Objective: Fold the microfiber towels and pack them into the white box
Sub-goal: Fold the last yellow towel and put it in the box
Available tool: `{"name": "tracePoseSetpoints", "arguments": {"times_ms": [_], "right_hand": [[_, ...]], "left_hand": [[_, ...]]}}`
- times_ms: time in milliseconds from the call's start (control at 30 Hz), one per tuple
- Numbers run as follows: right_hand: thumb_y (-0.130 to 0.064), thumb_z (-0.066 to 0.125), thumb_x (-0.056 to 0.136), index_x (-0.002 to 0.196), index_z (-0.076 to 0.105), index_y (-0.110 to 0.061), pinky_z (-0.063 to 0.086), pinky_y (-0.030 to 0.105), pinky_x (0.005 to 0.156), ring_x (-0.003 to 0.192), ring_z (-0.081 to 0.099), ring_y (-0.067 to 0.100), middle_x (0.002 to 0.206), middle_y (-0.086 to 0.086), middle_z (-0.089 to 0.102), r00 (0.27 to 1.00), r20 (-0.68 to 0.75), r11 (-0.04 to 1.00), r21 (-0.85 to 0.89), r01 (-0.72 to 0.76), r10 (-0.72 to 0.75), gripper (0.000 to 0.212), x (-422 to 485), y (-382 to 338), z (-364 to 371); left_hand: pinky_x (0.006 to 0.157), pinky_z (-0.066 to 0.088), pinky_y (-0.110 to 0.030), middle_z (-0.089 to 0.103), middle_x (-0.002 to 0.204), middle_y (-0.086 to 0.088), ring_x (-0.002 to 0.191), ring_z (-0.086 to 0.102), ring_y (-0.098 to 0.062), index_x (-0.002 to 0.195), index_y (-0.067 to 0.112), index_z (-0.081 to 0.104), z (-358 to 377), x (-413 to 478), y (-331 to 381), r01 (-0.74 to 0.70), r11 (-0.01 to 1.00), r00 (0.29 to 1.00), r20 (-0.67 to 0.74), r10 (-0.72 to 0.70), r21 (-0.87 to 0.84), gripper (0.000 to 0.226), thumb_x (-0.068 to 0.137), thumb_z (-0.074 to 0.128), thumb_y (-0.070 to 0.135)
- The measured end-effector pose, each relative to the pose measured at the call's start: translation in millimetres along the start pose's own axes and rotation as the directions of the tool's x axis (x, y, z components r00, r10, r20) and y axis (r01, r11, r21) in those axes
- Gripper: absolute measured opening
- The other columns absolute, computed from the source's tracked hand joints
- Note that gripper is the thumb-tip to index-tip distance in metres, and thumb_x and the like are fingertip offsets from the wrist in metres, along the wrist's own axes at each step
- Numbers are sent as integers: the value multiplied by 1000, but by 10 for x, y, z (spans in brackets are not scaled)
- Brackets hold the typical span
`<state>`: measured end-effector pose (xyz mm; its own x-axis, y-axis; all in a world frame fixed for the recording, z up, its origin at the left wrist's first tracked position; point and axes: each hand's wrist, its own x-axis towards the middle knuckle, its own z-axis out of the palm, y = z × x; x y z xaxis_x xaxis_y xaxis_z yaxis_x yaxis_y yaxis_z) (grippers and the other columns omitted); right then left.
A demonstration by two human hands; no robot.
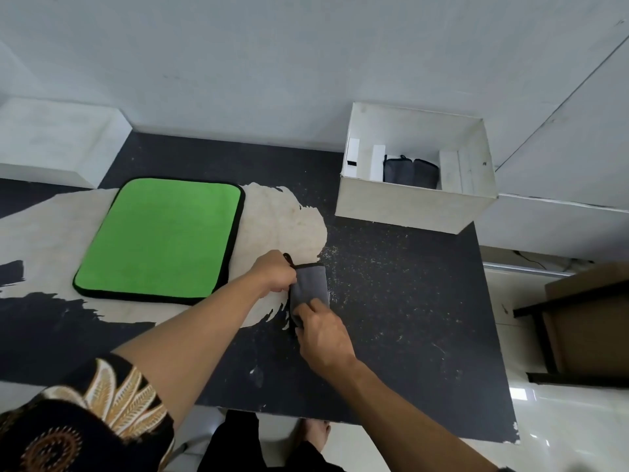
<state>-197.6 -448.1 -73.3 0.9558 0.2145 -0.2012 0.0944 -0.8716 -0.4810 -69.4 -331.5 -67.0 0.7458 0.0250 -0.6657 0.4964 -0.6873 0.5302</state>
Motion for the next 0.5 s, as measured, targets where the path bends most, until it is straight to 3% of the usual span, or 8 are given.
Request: {"name": "tracePoseSetpoints", "arguments": {"times_ms": [67,133,200,267,367,433,500], "right_hand": [[-15,56,93,121,59,-11,49,36,85,103,54,29,118,7,49,999,50,1000,-20,16,-15,29,-3,-9,32],[-12,57,91,121,59,-11,50,37,91,109,51,29,121,7,45,996,92,998,-55,26,-21,30,3,-11,49],[-9,58,88,120,60,-11,52,40,90,110,50,30,122,7,43,992,121,996,-87,27,-16,32,12,-12,46],[-7,58,85,121,60,-12,53,43,88,109,49,30,122,8,43,989,147,993,-113,33,-16,36,18,-11,30],[-9,58,85,121,61,-13,52,42,89,109,49,30,120,7,44,988,154,992,-121,41,-23,36,30,-1,-9],[-17,54,92,119,61,-14,51,40,87,109,50,29,118,6,47,998,50,998,-59,-35,38,29,49,2,-40],[-27,50,97,116,58,-14,49,36,84,106,51,26,115,6,48,975,-141,984,-9,-176,173,24,90,26,-80]], "left_hand": [[80,58,-41,70,90,-18,90,69,-32,89,-4,68,0,-10,-19,-20,999,1000,-18,20,40,12,78,64,1],[69,54,-33,66,80,-13,90,68,-33,76,1,63,8,-39,-18,-38,995,999,-33,41,90,2,77,62,1],[58,43,-25,61,74,-8,89,67,-32,69,8,58,23,-47,-22,-49,990,998,-41,55,131,12,77,60,0],[53,36,-25,61,74,-6,88,65,-30,69,10,58,41,-67,-25,-71,980,996,-48,81,183,12,78,60,2],[55,36,-26,64,80,-7,89,65,-30,75,11,61,70,-101,-28,-98,962,991,-68,119,255,7,80,60,6],[59,38,-26,66,87,-7,92,65,-30,81,14,62,97,-127,-51,-107,960,983,-119,141,259,7,80,60,7],[68,40,-26,68,99,-6,97,63,-29,95,15,64,135,-159,-83,-96,974,965,-221,142,203,12,84,64,16]]}}
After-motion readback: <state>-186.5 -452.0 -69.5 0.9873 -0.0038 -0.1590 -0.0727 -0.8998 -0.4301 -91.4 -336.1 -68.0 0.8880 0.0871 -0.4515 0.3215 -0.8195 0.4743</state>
